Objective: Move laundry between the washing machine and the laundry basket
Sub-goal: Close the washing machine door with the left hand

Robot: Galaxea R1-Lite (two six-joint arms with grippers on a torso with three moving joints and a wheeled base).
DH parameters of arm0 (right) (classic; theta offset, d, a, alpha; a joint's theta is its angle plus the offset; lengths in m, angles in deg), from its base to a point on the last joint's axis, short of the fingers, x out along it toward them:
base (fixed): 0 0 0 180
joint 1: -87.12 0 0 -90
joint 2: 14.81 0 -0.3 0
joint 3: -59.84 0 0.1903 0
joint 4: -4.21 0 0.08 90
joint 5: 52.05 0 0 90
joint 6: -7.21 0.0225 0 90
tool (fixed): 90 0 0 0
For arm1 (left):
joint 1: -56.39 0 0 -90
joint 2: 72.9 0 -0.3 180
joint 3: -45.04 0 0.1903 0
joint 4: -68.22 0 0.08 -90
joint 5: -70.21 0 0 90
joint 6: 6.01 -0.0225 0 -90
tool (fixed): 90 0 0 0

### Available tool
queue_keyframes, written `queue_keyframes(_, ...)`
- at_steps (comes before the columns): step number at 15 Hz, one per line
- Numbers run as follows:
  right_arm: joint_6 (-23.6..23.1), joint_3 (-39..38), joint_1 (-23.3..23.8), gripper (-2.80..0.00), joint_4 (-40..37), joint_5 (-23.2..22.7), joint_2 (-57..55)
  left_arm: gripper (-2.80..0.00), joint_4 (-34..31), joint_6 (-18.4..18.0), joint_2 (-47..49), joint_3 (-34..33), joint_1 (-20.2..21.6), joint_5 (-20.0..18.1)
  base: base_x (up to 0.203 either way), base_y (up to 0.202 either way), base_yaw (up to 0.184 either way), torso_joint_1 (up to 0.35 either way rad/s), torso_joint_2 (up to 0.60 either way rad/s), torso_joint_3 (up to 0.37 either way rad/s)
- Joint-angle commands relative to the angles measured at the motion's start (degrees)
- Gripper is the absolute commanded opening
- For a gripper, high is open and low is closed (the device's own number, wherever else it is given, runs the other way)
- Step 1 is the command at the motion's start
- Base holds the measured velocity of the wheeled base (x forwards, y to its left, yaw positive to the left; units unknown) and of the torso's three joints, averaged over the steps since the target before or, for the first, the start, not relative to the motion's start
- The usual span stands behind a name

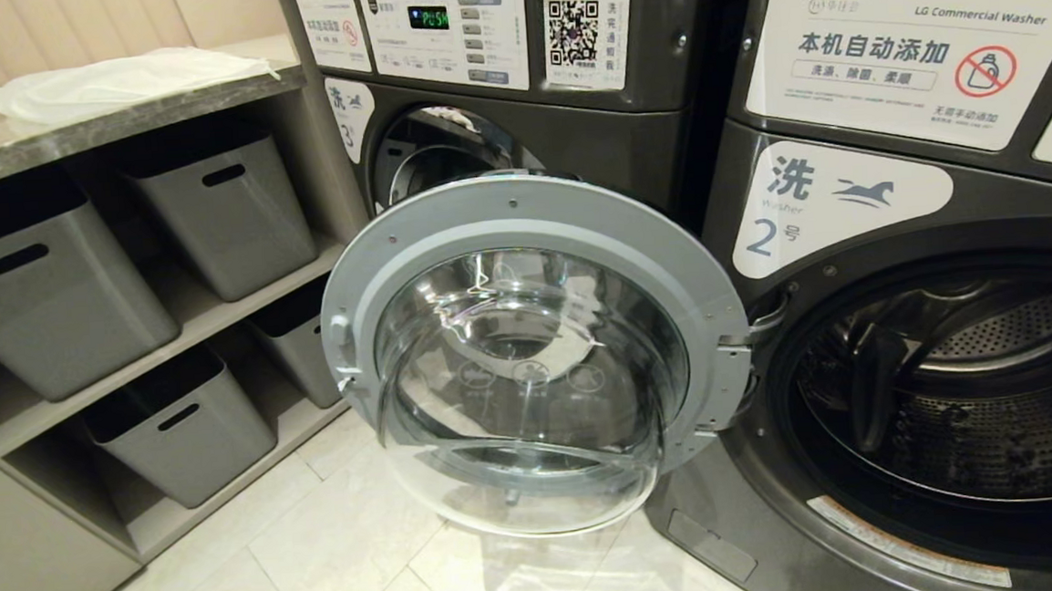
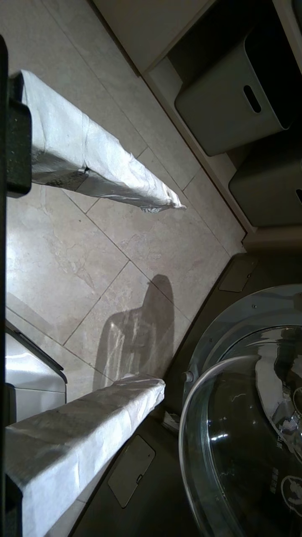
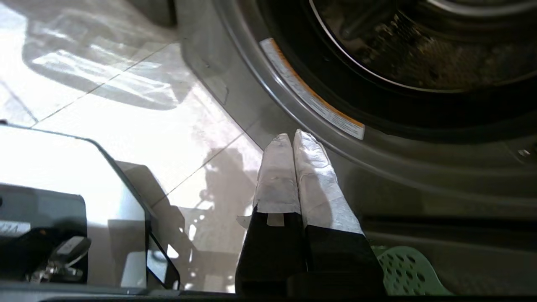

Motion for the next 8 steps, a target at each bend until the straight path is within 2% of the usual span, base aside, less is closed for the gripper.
queue_keyframes(1, -0.9, -2.9, -2.6, -2.8, -0.4, -1.0, 7.6, 0.0, -0.1, 0.0, -0.1, 0.0, 0.0, 0.0, 0.0, 0.0, 0.0, 0.0, 0.0, 0.0)
queue_keyframes(4, -0.9, -3.4, -4.6, -2.8, -0.8, -1.8, 14.0, 0.0, -0.1, 0.0, -0.2, 0.0, 0.0, 0.0, 0.0, 0.0, 0.0, 0.0, 0.0, 0.0)
queue_keyframes(8, 8.7, -3.3, -5.9, -2.8, -3.5, -1.4, 16.2, 0.0, -0.1, 0.0, -0.1, 0.0, 0.0, 0.0, 0.0, 0.0, 0.0, 0.0, 0.0, 0.0)
